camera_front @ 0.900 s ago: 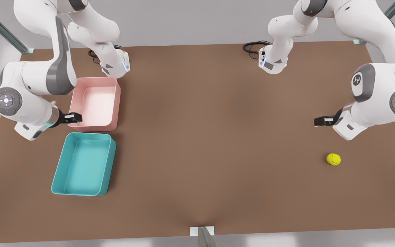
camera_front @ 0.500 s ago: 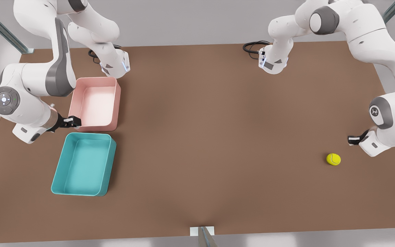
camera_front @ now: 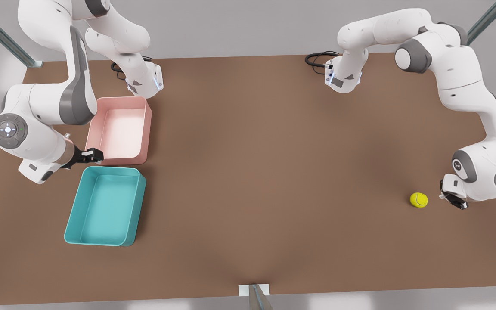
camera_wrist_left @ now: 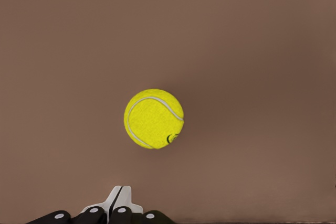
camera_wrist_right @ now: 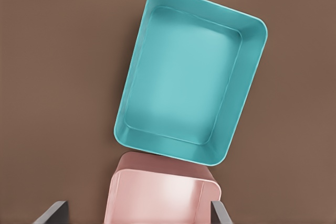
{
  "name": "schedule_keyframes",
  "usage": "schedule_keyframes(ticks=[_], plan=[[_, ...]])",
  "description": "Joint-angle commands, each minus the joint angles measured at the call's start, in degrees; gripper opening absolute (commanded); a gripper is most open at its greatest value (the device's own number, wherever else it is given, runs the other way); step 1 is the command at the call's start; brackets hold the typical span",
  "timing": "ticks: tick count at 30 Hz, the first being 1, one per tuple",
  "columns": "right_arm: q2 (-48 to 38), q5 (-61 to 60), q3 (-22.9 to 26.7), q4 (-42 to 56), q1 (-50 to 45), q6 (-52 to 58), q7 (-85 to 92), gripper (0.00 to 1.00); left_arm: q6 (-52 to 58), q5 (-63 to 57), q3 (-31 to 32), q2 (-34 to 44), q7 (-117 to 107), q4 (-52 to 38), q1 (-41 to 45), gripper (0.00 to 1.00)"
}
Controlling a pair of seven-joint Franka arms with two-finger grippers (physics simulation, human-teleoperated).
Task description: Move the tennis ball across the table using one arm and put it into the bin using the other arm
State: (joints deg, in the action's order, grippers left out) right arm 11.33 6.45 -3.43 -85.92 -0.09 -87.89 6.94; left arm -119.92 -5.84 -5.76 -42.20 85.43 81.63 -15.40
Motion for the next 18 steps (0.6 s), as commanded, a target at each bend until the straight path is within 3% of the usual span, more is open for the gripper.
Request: schedule_keyframes(ticks=[1, 6, 18], plan=[[0.00, -0.04, 0.00, 0.05, 0.00, -0.09, 0.88, 1.00, 1.97, -0.31, -0.04, -0.34, 39.73, -0.06, 0.01, 0.21], [0.00, -0.04, 0.00, 0.05, 0.00, -0.09, 0.88, 1.00, -3.12, -7.16, -0.12, -1.75, 33.75, 0.55, -0.60, 0.21], [0.00, -0.04, 0.00, -0.04, 0.00, 0.00, 1.06, 1.00, -11.65, -4.88, 0.14, -4.21, 19.86, 4.16, -1.57, 0.21]])
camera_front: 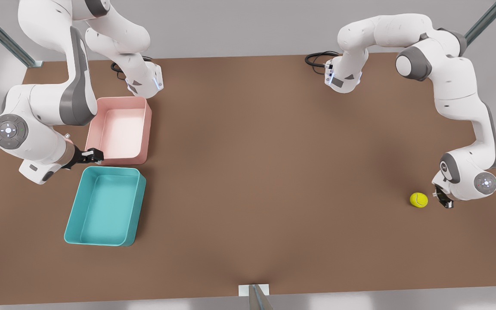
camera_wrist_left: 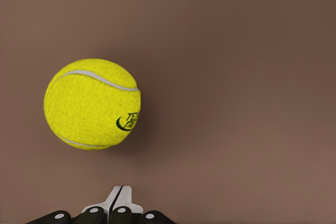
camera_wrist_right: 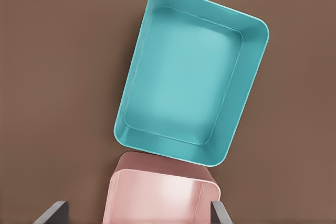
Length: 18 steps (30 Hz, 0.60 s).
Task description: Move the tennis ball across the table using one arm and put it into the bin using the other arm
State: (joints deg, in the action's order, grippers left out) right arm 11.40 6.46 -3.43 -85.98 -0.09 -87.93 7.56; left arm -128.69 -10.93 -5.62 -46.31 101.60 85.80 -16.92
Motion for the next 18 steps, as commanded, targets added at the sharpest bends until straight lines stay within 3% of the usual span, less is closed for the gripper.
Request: schedule_keyframes(ticks=[1, 18], plan=[[-0.06, -0.04, 0.00, 0.02, 0.00, 0.04, 0.44, 1.00, -2.88, 0.21, 0.00, -0.19, 3.69, -0.02, -0.04, 0.21], [0.03, -0.04, -0.09, -0.06, -0.09, -0.05, 0.35, 1.00, -5.34, 2.31, 0.35, -1.15, 11.43, 0.51, 1.53, 0.21]])
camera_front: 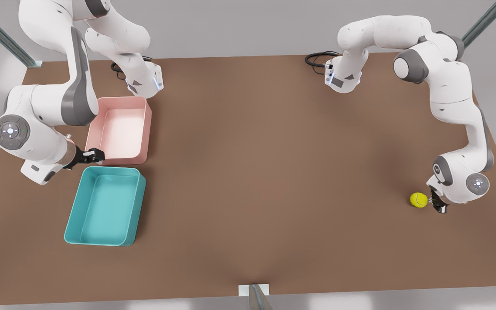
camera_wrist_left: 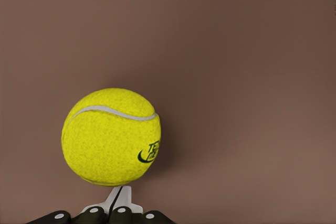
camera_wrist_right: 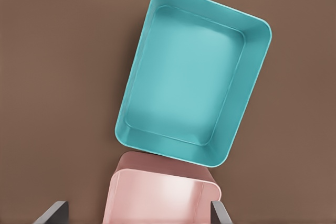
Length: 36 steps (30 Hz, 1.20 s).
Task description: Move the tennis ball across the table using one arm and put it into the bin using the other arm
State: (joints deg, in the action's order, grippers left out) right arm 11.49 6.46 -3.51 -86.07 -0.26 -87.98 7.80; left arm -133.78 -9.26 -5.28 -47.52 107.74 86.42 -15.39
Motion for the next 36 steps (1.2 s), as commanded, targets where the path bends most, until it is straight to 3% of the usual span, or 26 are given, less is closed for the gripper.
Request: schedule_keyframes(ticks=[1, 3, 5, 9, 15, 18, 19, 20, 22, 23, 27, 30, 33, 36], plan=[[-0.06, -0.04, 0.00, 0.03, -0.01, 0.00, 0.11, 1.00, -0.34, 0.64, 0.00, 0.06, 2.58, 0.94, 1.06, 0.21], [-0.06, -0.04, 0.00, 0.03, 0.08, 0.00, 0.11, 1.00, -0.34, 0.73, -0.08, 0.67, -5.33, 2.79, 4.22, 0.21], [-0.06, -0.04, 0.00, 0.03, 0.08, 0.00, 0.20, 1.00, -0.26, 0.64, 0.61, 5.15, -26.48, 10.25, 10.71, 0.21], [-0.06, -0.04, 0.00, 0.03, 0.08, 0.00, 0.20, 1.00, 13.10, 0.38, 14.33, 14.56, -79.52, 11.93, 16.26, 0.21], [-0.06, -0.04, 0.00, 0.03, 0.08, 0.00, 0.20, 1.00, 15.21, 5.65, 11.61, 16.40, -80.31, 9.56, 15.21, 0.21], [-0.06, -0.04, 0.00, 0.03, 0.17, 0.09, 0.20, 1.00, 41.45, 9.33, 9.06, 15.97, -106.03, -10.79, 13.54, 0.21], [-0.06, -0.04, 0.00, 0.03, 0.17, 0.09, 0.20, 1.00, 53.41, 9.87, 10.11, 16.14, -116.14, -20.91, 13.10, 0.21], [-0.06, -0.04, 0.00, 0.03, 0.17, 0.09, 0.20, 1.00, 61.61, 9.52, 16.25, 17.01, -126.09, -27.61, 10.56, 0.21], [-0.06, -0.04, 0.00, 0.03, 0.17, 0.09, 0.20, 1.00, 64.78, 9.52, 17.67, 22.03, -127.69, -27.71, 10.38, 0.41], [-0.06, -0.04, 0.00, 0.03, 0.17, 0.09, 0.11, 1.00, 65.05, 9.43, 17.58, 23.70, -128.39, -27.44, 10.73, 1.00], [-0.06, -0.04, 0.00, 0.03, 0.08, 0.00, 0.03, 1.00, 57.31, 7.67, 15.04, 31.43, -127.17, -17.96, 11.69, 1.00], [0.11, -0.31, 0.00, 0.03, -0.18, 0.00, -0.58, 1.00, 56.70, 7.67, 13.10, 30.47, -123.21, -17.07, 12.05, 1.00], [9.34, -3.47, -0.44, 8.81, -3.34, -0.35, -1.12, 1.00, 55.99, 7.50, 13.36, 30.64, -121.80, -16.98, 12.31, 1.00], [15.23, -4.53, -0.53, 14.09, -10.29, -1.14, -21.50, 1.00, 55.29, 7.50, 13.36, 30.73, -121.71, -17.07, 12.40, 1.00]])
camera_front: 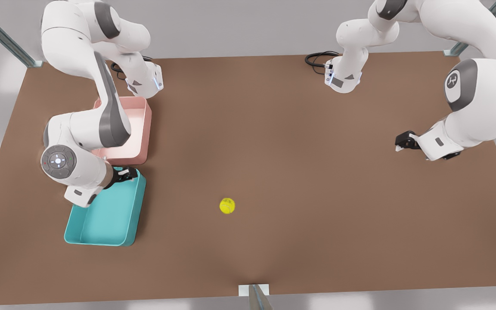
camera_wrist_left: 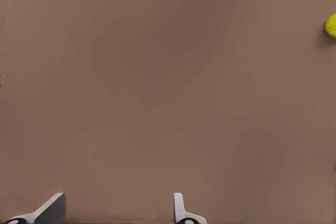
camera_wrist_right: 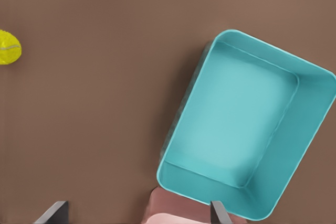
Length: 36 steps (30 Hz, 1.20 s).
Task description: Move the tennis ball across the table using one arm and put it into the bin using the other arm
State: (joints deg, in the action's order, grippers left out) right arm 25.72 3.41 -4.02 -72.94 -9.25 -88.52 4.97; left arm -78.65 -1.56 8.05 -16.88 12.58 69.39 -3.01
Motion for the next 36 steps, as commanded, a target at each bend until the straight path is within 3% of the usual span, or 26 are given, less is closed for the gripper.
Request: schedule_keyframes(ticks=[1, 5, 8, 15, 19, 36], plan=[[2.40, -2.44, -0.02, 1.31, -3.14, -2.27, -23.77, 1.00, 0.17, -0.20, 0.04, 0.10, -26.56, -0.05, 0.02, 1.00], [8.81, -3.68, -0.02, 1.31, -9.12, -14.57, -42.22, 1.00, 0.26, -0.20, 0.74, 0.18, -26.56, -0.05, 0.02, 1.00], [16.02, -3.68, -0.02, 7.29, -12.19, -19.76, -51.19, 1.00, 0.26, -0.20, 0.74, 0.18, -26.56, -0.05, 0.02, 1.00], [23.58, -3.85, -0.11, 7.38, -18.35, -35.67, -63.15, 1.00, 0.43, -0.20, 0.74, 0.10, -26.56, 0.04, 0.02, 1.00], [28.15, -3.77, -0.02, 12.39, -20.90, -35.67, -63.33, 1.00, 0.61, -0.20, 0.74, 0.18, -26.56, 0.04, 0.02, 1.00], [31.23, -2.53, 0.50, 7.55, -21.86, -34.53, -61.57, 1.00, 1.05, 0.07, 0.74, -0.08, -26.56, 0.21, -0.15, 1.00]])
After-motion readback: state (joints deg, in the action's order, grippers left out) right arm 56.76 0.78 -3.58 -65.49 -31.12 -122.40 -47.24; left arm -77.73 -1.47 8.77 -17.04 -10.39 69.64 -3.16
